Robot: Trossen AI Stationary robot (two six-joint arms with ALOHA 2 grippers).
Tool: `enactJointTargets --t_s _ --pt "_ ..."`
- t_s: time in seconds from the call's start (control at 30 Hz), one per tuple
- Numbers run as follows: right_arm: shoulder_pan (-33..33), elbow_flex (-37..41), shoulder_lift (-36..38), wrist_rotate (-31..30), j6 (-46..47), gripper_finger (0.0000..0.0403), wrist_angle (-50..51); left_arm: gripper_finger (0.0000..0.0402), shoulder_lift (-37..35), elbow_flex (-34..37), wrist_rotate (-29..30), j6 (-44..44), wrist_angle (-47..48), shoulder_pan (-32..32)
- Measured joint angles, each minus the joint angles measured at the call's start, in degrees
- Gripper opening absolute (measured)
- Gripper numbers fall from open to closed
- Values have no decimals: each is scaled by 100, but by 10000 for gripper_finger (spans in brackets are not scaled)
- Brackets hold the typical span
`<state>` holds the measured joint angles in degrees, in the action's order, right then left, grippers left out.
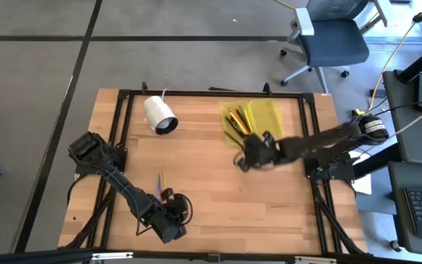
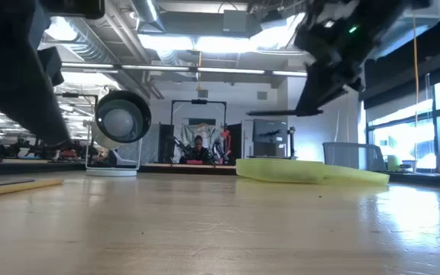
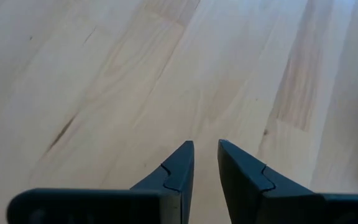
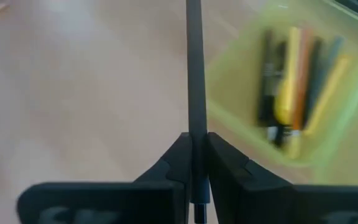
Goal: Pick & place school supplies into a supply box
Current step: Put the black pen into the yellow supply box
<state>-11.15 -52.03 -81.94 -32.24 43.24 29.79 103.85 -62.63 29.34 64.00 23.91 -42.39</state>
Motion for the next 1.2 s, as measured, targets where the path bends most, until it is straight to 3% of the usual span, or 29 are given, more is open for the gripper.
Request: enactJointTargets --t_s 0.27,0.53,0.9,1.07,1.2 --pt "1755 -4 -383 867 -788 44 -206 63 -2 0 -504 751 746 -20" --pt "2648 -9 -1097 1380 -1553 45 -886 67 -4 0 -499 1643 1624 -81" --pt "2840 -19 -1743 1582 -1534 45 -1021 56 -4 0 -152 3331 3004 72" --pt "2840 -17 -1772 1579 -1582 50 -1021 50 -4 0 -209 3244 3085 202" --pt "2840 -37 -1763 1603 -1839 85 -1046 51 -4 0 -355 3212 3083 274"
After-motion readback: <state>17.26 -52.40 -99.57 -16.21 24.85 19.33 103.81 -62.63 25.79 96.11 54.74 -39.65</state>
